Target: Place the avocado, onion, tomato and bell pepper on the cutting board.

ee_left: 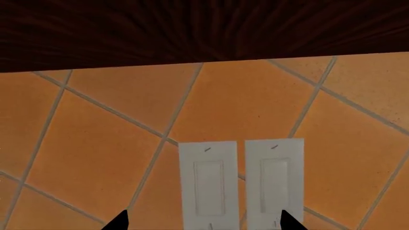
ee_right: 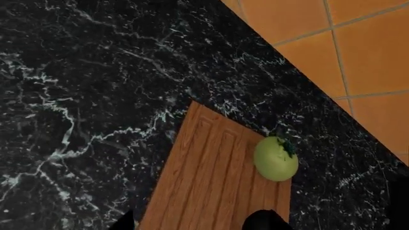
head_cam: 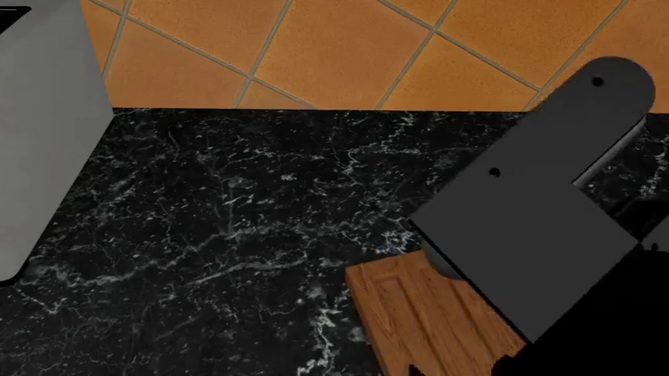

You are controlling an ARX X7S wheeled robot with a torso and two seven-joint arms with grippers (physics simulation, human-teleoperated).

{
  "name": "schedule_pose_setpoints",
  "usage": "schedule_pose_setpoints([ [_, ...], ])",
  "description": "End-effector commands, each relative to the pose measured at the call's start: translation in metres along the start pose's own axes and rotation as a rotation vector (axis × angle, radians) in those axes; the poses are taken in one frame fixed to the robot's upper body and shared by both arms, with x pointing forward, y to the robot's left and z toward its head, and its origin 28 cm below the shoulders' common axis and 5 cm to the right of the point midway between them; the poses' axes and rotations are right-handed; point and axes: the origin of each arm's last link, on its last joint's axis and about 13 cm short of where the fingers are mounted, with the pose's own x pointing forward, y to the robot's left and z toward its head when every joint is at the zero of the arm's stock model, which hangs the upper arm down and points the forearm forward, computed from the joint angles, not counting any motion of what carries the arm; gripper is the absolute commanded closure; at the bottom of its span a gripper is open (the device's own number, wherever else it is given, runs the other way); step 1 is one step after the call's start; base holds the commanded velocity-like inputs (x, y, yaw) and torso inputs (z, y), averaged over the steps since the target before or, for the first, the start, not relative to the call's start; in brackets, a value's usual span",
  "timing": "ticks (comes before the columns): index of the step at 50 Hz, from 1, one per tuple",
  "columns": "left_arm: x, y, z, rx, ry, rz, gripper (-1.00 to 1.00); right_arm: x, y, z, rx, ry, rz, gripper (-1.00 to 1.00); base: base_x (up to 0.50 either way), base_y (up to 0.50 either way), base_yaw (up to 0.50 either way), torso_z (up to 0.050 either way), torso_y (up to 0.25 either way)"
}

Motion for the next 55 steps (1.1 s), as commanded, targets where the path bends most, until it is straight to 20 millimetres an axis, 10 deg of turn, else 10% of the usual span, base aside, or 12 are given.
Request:
schedule_pose_setpoints([
  [1, 0.0, -0.002, 0.005, -0.019, -0.01, -0.024, -1.0, 0.012, 0.006, 0.023, -0.073, -0.092, 0.104, -1.0, 0.0, 0.0, 0.0, 0.0, 0.0],
  [55, -0.006, -0.008, 0.018, -0.021, -0.024, -0.038, -1.0, 0.137, 0.041, 0.114, -0.217, -0.426, 0.629, -1.0, 0.0, 0.0, 0.0, 0.0, 0.0],
])
